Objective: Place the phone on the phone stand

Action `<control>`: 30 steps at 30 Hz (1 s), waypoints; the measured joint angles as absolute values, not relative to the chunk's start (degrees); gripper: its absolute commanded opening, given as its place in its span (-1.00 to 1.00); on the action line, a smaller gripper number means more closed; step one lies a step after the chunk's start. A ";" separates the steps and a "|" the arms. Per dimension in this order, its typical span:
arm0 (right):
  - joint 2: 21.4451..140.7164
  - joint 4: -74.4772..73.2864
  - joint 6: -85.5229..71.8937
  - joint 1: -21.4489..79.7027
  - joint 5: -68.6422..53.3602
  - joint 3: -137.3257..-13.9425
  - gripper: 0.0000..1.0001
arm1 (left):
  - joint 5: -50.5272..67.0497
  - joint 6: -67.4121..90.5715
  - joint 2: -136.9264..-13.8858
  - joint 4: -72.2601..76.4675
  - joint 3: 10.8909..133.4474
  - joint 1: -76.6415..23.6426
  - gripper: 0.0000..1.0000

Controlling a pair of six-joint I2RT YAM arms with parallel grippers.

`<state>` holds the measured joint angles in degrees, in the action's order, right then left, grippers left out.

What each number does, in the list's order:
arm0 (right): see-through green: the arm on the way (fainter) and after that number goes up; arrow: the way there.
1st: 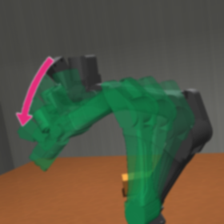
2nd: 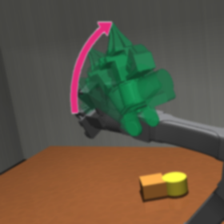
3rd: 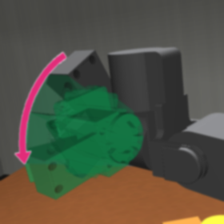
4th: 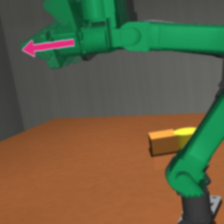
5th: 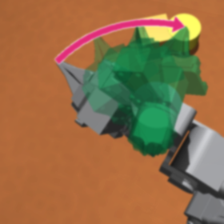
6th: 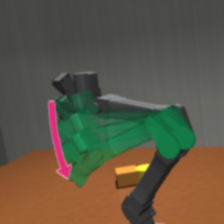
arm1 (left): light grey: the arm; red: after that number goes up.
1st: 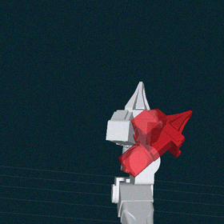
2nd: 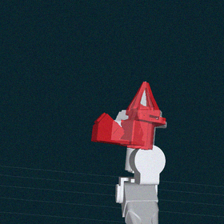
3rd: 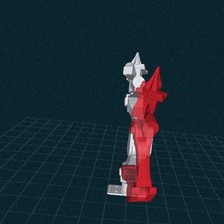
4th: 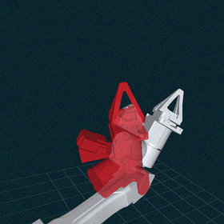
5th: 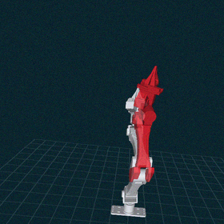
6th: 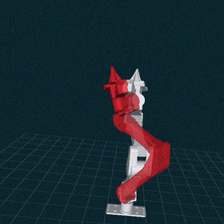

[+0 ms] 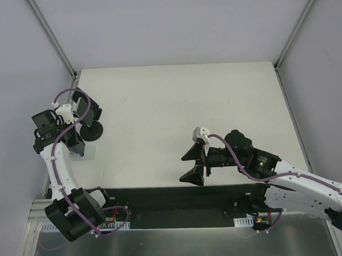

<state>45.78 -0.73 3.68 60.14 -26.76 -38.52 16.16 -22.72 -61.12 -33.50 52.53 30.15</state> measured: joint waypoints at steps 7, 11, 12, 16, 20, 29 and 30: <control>45.78 -0.73 3.68 60.16 -26.76 -38.52 0.82 | 13.34 -20.91 -61.06 -31.27 51.77 31.57 -0.41; 45.78 -0.73 3.68 60.16 -26.76 -38.52 0.82 | 9.52 -20.10 -61.08 -30.26 51.59 32.01 0.43; 45.78 -0.73 3.70 60.16 -26.76 -38.52 0.82 | 8.69 -20.03 -61.10 -30.09 51.59 32.03 0.43; 45.78 -0.73 3.70 60.16 -26.74 -38.52 0.82 | 7.27 -18.96 -61.45 -29.19 51.59 32.38 0.46; 45.78 -0.73 3.70 60.16 -26.74 -38.52 0.82 | 6.50 -18.68 -62.17 -28.75 51.59 32.38 0.91; 45.98 -0.73 3.73 60.10 -25.61 -38.52 0.89 | 3.53 -15.05 -62.37 -28.56 51.59 32.36 0.98; 46.15 -0.73 3.73 60.07 -25.21 -38.52 0.92 | 2.74 -14.11 -62.22 -28.58 51.59 32.36 0.98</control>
